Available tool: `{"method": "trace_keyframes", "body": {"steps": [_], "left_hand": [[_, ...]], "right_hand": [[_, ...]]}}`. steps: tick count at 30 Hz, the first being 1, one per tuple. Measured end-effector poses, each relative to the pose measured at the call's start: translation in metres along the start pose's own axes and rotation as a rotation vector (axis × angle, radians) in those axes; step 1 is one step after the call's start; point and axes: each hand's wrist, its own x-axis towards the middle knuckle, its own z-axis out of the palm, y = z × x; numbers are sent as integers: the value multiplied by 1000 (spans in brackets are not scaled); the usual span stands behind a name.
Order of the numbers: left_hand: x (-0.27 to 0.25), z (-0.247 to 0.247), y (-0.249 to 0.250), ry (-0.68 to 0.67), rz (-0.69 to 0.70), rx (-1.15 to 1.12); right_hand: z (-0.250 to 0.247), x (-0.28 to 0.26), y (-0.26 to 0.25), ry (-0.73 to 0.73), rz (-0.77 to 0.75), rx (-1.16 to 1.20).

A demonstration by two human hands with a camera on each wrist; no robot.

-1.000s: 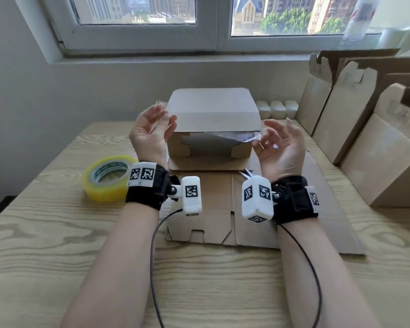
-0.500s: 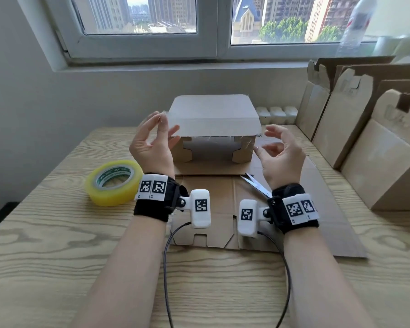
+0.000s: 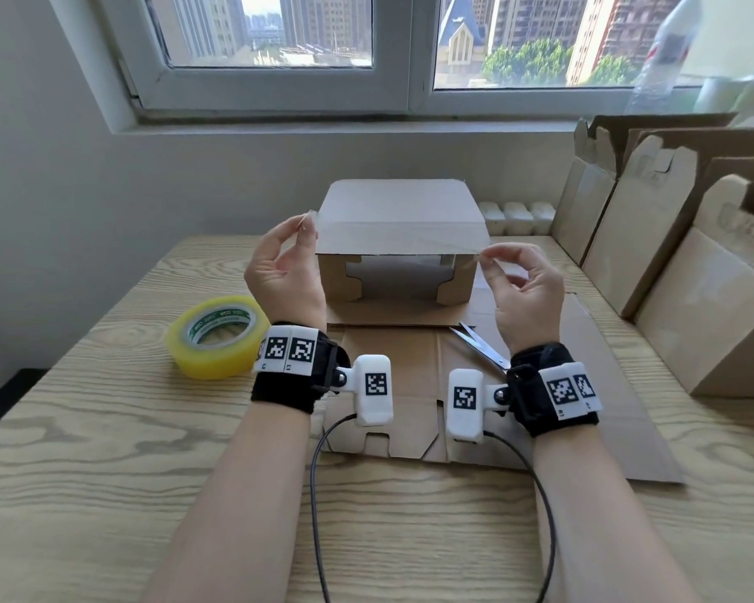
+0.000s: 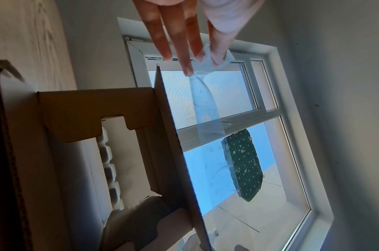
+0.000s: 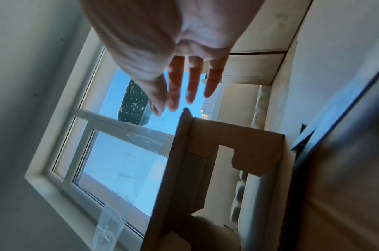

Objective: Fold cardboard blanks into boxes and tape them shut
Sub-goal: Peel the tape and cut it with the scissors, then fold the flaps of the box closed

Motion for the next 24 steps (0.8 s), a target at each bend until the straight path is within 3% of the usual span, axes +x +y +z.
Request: {"method": "trace_keyframes", "body": {"steps": [5, 10, 13, 18, 24], "left_hand": [[0, -1, 2, 10, 14, -7], [3, -6, -5, -74, 177, 199], [12, -8, -12, -118, 194, 310], [22, 5, -20, -287, -28, 429], [43, 15, -25, -302, -85, 631]], "right_hand": [[2, -1, -5, 88, -187, -93], [9, 1, -12, 139, -283, -162], [13, 12, -12, 152, -202, -180], [25, 41, -10, 104, -96, -103], [38, 55, -3, 6, 110, 167]]}}
